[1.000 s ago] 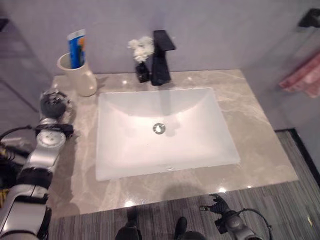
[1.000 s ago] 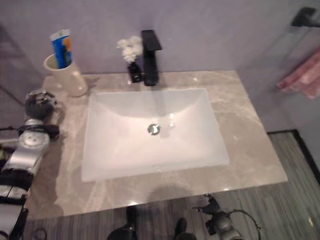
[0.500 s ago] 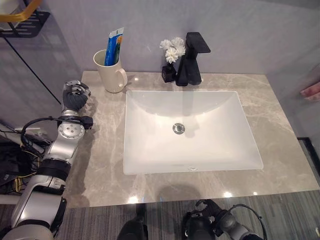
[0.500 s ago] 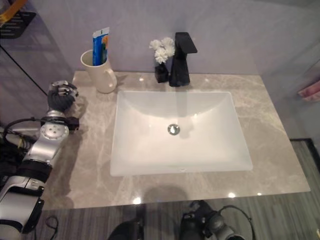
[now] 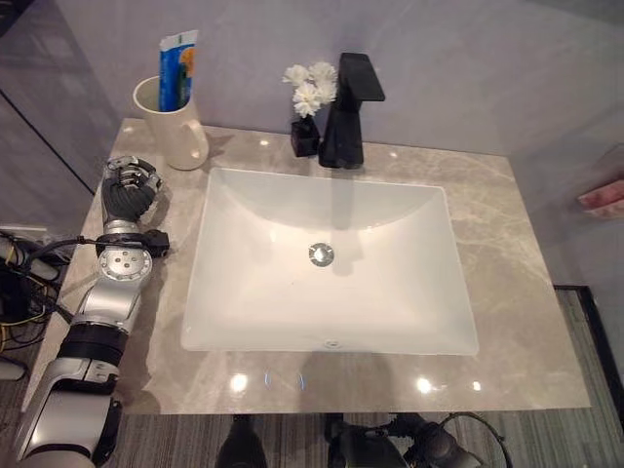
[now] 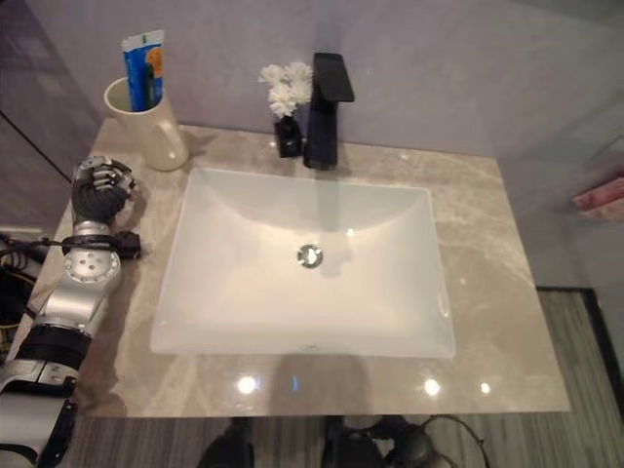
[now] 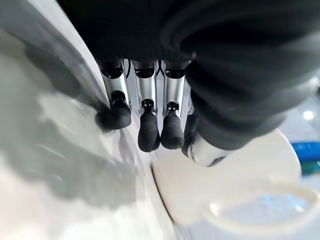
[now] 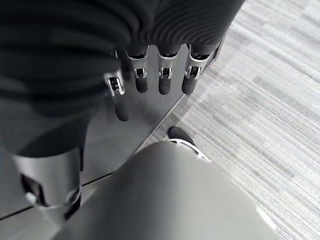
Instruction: Put brush and paste in cup on sink, flatten towel.
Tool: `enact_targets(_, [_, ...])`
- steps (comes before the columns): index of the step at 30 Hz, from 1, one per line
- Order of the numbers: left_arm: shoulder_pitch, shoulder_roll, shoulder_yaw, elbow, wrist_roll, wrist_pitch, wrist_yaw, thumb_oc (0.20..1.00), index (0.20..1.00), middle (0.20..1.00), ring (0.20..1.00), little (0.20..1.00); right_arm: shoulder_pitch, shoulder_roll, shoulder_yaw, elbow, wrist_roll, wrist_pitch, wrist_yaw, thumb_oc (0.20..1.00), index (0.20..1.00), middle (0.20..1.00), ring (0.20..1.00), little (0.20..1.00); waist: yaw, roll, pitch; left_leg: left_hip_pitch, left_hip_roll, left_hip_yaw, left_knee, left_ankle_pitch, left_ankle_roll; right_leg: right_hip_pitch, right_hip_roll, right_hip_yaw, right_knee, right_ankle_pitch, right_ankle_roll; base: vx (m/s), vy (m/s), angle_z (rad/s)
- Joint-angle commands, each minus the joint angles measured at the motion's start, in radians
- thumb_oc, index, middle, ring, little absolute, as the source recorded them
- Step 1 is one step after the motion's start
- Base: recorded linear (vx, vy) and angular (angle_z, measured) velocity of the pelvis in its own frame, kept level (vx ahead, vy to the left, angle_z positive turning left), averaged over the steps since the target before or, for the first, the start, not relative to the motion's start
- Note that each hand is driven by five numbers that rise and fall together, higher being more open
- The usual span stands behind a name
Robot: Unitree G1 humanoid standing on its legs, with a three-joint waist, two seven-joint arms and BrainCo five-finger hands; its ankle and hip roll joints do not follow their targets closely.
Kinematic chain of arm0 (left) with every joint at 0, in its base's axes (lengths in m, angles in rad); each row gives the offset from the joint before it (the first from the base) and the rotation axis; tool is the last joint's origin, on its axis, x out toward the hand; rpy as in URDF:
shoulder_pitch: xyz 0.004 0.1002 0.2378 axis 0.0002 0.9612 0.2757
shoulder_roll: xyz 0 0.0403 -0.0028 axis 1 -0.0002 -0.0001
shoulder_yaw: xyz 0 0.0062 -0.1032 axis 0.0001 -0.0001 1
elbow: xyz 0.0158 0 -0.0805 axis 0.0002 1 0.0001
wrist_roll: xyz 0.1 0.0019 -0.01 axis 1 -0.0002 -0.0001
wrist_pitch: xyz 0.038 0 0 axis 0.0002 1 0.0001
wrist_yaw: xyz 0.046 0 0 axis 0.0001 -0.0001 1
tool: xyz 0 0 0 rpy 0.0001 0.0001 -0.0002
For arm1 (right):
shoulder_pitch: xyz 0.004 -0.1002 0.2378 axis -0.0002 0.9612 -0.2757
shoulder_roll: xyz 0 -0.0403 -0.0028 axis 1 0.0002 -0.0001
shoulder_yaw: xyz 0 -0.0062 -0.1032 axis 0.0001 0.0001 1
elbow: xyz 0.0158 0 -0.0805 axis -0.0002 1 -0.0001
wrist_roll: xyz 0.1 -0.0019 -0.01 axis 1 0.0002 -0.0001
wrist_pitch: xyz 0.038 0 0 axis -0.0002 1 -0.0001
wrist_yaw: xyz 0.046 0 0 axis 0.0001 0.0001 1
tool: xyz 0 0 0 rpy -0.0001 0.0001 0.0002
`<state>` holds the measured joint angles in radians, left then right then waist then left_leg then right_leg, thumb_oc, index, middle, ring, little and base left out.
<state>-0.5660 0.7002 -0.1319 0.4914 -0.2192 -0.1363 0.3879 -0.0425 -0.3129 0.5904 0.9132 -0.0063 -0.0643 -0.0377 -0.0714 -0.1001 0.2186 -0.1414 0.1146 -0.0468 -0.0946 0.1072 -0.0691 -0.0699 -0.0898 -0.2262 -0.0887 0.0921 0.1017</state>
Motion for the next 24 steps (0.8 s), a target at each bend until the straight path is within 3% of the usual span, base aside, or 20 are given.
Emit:
enact_targets(1, [-0.079,0.027,-0.029,0.071,-0.01,-0.028,0.006,0.2,0.2,0.2,0.2,0.2,-0.191,-0.015,-0.098,-0.038,0.025,-0.087,-0.05,1.0,1.0,1.0,1.0,1.0,0.024,-0.006,-0.067,0.141,-0.04,0.055,0.007,-0.129,0.015,-0.026,-0.089,0.012,0.029,0.097,0.117,0.0,0.0,0.0])
enact_targets(6, [-0.139,0.041,-0.057,0.11,-0.019,-0.025,0.011,0.2,0.2,0.2,0.2,0.2,-0.223,-0.007,-0.053,-0.068,0.022,-0.099,-0.032,1.0,1.0,1.0,1.0,1.0,0.027,-0.003,-0.054,0.117,-0.038,0.046,0.007,-0.121,0.009,-0.039,-0.09,0.002,0.033,0.095,0.115,0.01,-0.005,0.02])
enact_targets(14, [-0.293,0.017,-0.154,0.181,0.002,-0.006,0.035,0.2,0.2,0.2,0.2,0.2,-0.288,0.028,-0.019,-0.107,0.047,-0.114,-0.059,1.0,1.0,1.0,1.0,1.0,0.036,0.029,-0.027,0.063,-0.037,0.008,0.007,-0.098,-0.01,-0.062,-0.102,-0.056,0.053,0.073,0.108,0.01,-0.036,0.16])
enact_targets(24, [-0.483,0.045,-0.219,0.357,0.048,0.032,0.076,0.2,0.2,0.2,0.2,0.2,-0.238,0.011,-0.027,-0.132,0.076,-0.13,-0.065,1.0,1.0,1.0,1.0,1.0,0.004,0.04,-0.014,0.026,-0.002,0.001,0.007,-0.076,-0.038,-0.099,-0.082,-0.089,0.079,0.045,0.1,0.01,-0.074,0.1])
